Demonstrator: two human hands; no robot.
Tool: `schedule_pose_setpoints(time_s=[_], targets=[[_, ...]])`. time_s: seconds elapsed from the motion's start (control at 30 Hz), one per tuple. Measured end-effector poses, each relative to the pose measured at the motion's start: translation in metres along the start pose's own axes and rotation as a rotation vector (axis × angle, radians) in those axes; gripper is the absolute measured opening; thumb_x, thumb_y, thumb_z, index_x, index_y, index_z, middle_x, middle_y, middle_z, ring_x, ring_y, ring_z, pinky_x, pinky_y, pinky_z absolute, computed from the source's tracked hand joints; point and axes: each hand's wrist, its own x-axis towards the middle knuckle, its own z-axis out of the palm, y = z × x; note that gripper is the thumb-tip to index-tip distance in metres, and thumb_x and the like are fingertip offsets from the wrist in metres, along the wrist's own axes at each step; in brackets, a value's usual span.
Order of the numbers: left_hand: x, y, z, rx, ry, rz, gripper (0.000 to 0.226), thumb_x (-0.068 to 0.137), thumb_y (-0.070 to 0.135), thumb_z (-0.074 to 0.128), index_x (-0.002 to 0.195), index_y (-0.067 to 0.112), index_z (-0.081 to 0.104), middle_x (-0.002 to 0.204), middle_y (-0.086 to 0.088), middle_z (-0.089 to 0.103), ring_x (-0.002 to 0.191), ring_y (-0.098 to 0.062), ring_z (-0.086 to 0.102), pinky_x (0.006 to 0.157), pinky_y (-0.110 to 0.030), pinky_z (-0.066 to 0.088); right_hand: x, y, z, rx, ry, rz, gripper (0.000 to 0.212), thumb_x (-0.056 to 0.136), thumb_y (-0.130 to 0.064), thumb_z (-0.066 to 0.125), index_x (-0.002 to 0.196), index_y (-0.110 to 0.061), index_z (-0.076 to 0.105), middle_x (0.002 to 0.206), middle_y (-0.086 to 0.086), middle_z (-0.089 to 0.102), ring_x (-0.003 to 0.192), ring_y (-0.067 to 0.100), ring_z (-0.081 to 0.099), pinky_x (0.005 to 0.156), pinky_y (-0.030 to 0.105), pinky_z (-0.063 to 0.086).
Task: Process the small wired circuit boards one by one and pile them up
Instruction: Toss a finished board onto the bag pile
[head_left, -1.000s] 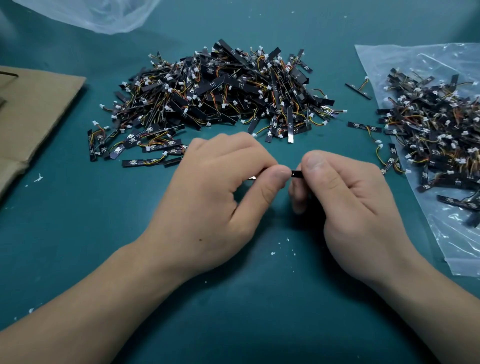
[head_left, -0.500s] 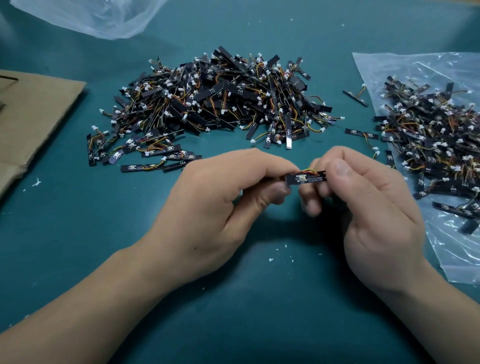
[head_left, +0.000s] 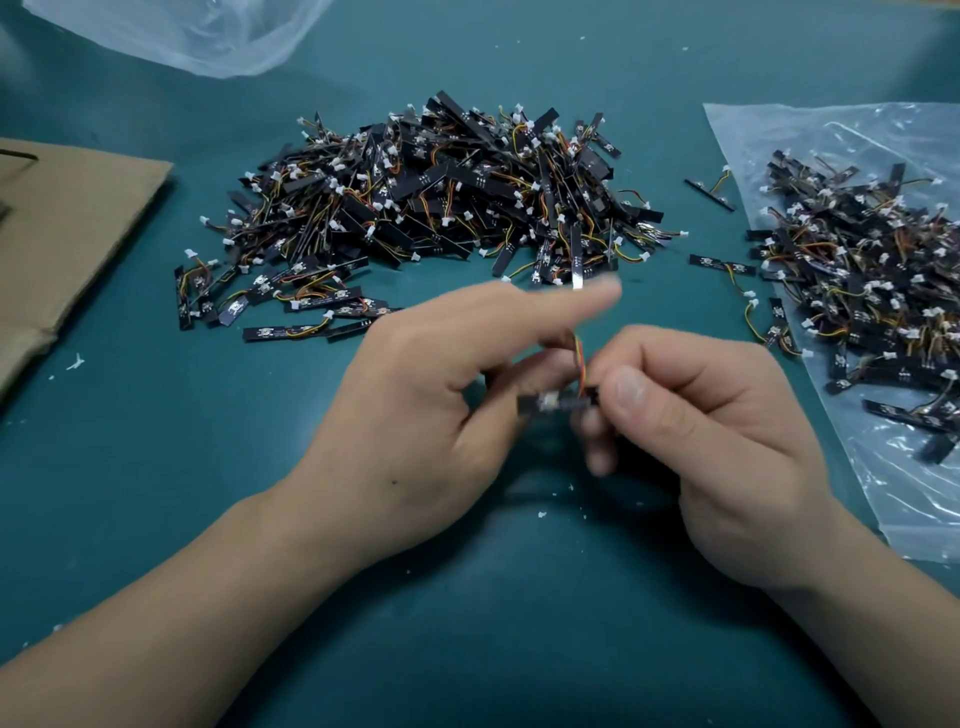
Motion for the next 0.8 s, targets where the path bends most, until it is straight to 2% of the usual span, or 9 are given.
schedule_pose_setpoints(time_s=[0.1,0.17,0.23,0.3,0.37,0.43,0.53,0.67,0.8], targets=[[0.0,-0.002,0.0,-0.011,0.074,-0.116,0.062,0.094,0.008,0.063,0.15,0.024,0.043,0.109,0.012,0.062,0.075,-0.023,0.059,0.067,-0.023,0.048,0.005,0.003,0.003,0.034,0.196,0.047,0.03,0.104,-0.024,0.053,0.076,-0.021,0.063,0.066,0.001,0.062,0.06,0.013,0.054,0.059,0.02,0.045],[0.0,-0.004,-0.004,-0.092,0.142,-0.183,0.042,0.095,0.007,0.056,0.134,0.021,0.055,0.093,0.006,0.063,0.071,-0.022,0.056,0.066,-0.026,0.045,0.007,0.003,0.005,0.049,0.257,0.068,0.03,0.104,-0.025,0.053,0.076,-0.026,0.064,0.067,0.001,0.061,0.06,0.011,0.054,0.057,0.02,0.046],[0.0,-0.004,-0.007,-0.166,0.097,-0.215,0.019,0.099,0.018,0.052,0.107,0.019,0.069,0.074,-0.003,0.06,0.065,-0.02,0.054,0.062,-0.029,0.042,0.006,0.002,0.005,0.007,0.247,0.063,0.028,0.102,-0.031,0.054,0.076,-0.028,0.064,0.069,0.0,0.063,0.059,0.016,0.054,0.053,0.026,0.044],[0.0,-0.002,-0.007,-0.17,0.034,-0.224,0.026,0.099,0.029,0.052,0.087,0.018,0.071,0.062,-0.007,0.054,0.057,-0.018,0.05,0.055,-0.03,0.038,0.005,0.001,0.006,-0.047,0.214,0.051,0.027,0.099,-0.036,0.053,0.077,-0.026,0.063,0.067,0.001,0.064,0.056,0.027,0.052,0.052,0.038,0.043],[0.0,0.003,-0.005,-0.125,0.014,-0.225,0.024,0.096,0.026,0.061,0.078,0.014,0.071,0.058,-0.004,0.051,0.05,-0.007,0.042,0.05,-0.021,0.032,0.004,0.001,0.006,-0.082,0.185,0.047,0.027,0.099,-0.036,0.053,0.077,-0.023,0.063,0.067,0.003,0.064,0.056,0.034,0.05,0.052,0.045,0.042],[-0.001,0.005,-0.004,-0.065,0.028,-0.222,0.022,0.094,0.02,0.064,0.075,0.012,0.071,0.059,-0.001,0.052,0.049,-0.004,0.04,0.05,-0.012,0.028,0.004,0.002,0.006,-0.081,0.176,0.055,0.026,0.098,-0.035,0.053,0.078,-0.022,0.063,0.068,0.003,0.064,0.056,0.035,0.049,0.052,0.047,0.042],[0.0,0.007,-0.005,-0.061,0.052,-0.222,0.021,0.092,0.017,0.065,0.072,0.012,0.071,0.06,-0.002,0.054,0.051,-0.012,0.043,0.05,-0.015,0.031,0.004,0.001,0.006,-0.053,0.166,0.054,0.025,0.098,-0.034,0.053,0.08,-0.019,0.063,0.068,0.004,0.063,0.058,0.027,0.052,0.053,0.039,0.045],[0.0,0.008,-0.005,-0.038,0.066,-0.249,0.024,0.09,0.017,0.067,0.067,0.013,0.071,0.055,-0.001,0.051,0.048,-0.003,0.039,0.05,-0.011,0.029,0.004,0.003,0.006,-0.089,0.147,0.058,0.023,0.095,-0.033,0.054,0.081,-0.017,0.062,0.067,0.005,0.063,0.058,0.028,0.052,0.055,0.041,0.044],[0.0,0.007,-0.004,0.002,0.081,-0.25,0.025,0.088,0.017,0.068,0.064,0.014,0.07,0.054,-0.001,0.053,0.049,-0.007,0.043,0.051,-0.01,0.03,0.005,0.003,0.006,-0.115,0.151,0.056,0.022,0.095,-0.033,0.054,0.082,-0.018,0.063,0.067,0.003,0.064,0.059,0.021,0.054,0.056,0.034,0.046]])
